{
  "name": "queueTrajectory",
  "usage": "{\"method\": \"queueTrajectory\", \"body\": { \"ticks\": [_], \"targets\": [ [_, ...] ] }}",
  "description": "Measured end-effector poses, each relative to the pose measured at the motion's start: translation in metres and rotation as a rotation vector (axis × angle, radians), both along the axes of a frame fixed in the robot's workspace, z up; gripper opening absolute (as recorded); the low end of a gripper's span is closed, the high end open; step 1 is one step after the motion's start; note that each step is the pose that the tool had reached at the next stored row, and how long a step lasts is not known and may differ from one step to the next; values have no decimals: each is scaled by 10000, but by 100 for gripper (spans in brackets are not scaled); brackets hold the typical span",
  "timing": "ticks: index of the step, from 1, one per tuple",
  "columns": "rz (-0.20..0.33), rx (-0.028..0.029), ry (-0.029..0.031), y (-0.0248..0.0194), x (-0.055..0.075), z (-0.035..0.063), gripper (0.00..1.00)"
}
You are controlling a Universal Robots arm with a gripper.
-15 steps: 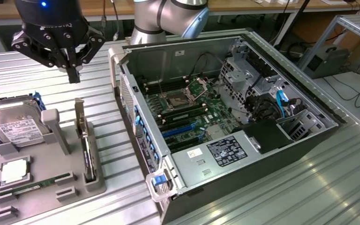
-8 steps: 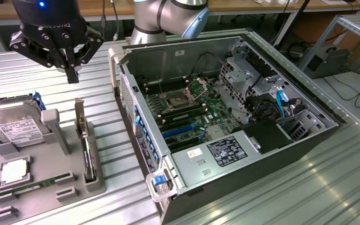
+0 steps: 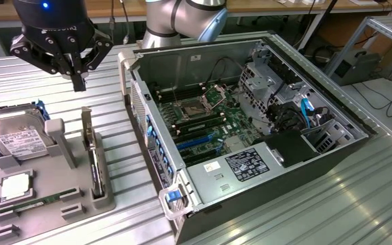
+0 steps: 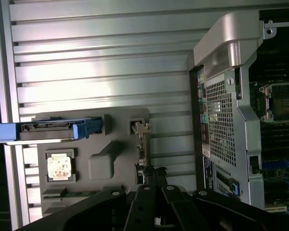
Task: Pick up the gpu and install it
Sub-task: 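Reach for the gpu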
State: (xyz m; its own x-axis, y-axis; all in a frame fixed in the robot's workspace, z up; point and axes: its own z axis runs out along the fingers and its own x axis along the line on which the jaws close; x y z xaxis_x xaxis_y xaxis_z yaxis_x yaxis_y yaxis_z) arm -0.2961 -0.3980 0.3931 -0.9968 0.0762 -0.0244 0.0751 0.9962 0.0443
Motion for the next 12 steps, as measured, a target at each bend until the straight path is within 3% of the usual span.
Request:
{"method": "queueTrajectory", "body": {
  "ticks": [9, 12],
  "targets": [
    [-1, 0, -1, -158, -7, 0, 11],
    [0, 0, 0, -239, -10, 0, 11]
  ]
}}
